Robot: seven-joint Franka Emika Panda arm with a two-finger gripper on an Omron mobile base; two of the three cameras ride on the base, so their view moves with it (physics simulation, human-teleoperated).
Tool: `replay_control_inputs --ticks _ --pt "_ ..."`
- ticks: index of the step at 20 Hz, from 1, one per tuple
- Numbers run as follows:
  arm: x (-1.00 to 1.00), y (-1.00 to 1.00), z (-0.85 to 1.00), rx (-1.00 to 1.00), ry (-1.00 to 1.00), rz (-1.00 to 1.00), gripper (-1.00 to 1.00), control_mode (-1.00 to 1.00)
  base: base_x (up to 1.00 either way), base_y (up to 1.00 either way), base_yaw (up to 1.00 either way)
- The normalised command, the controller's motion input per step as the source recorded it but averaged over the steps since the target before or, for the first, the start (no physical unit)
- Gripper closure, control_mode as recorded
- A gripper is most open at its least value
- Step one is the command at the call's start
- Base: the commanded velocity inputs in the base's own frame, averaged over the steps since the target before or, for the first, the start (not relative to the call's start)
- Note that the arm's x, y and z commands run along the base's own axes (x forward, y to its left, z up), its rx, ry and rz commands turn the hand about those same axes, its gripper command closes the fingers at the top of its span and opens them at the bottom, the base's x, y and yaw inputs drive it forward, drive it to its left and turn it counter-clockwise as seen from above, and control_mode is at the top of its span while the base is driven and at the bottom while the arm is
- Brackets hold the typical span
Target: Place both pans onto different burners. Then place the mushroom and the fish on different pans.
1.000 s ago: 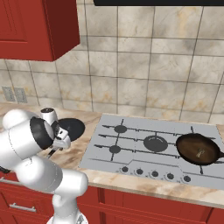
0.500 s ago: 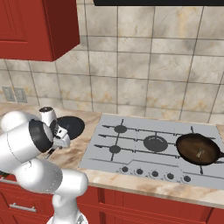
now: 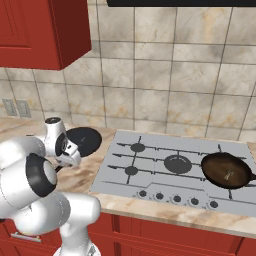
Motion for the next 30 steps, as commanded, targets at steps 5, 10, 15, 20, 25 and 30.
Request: replay_control_inputs --ticks 5,10,15,20,25,30 --pt "0.0 -0.27 0.32 0.01 0.11 -0.12 1.0 -1.0 0.0 0.0 0.0" --pt "0.0 -0.33 0.29 0.01 0.16 -0.1 1.0 -1.0 0.0 0.0 0.0" --pt "0.0 -0.35 0.13 0.0 0.14 -0.09 1.0 -1.0 0.0 0.0 0.0" --pt "0.0 -0.33 0.01 0.0 0.08 -0.09 1.0 -1.0 0.0 0.0 0.0" --pt "0.0 -0.25 0.0 0.0 0.0 -0.09 1.0 -1.0 0.0 0.0 0.0" --pt "0.0 -0.17 0.0 0.0 0.0 -0.08 1.0 -1.0 0.0 0.0 0.0"
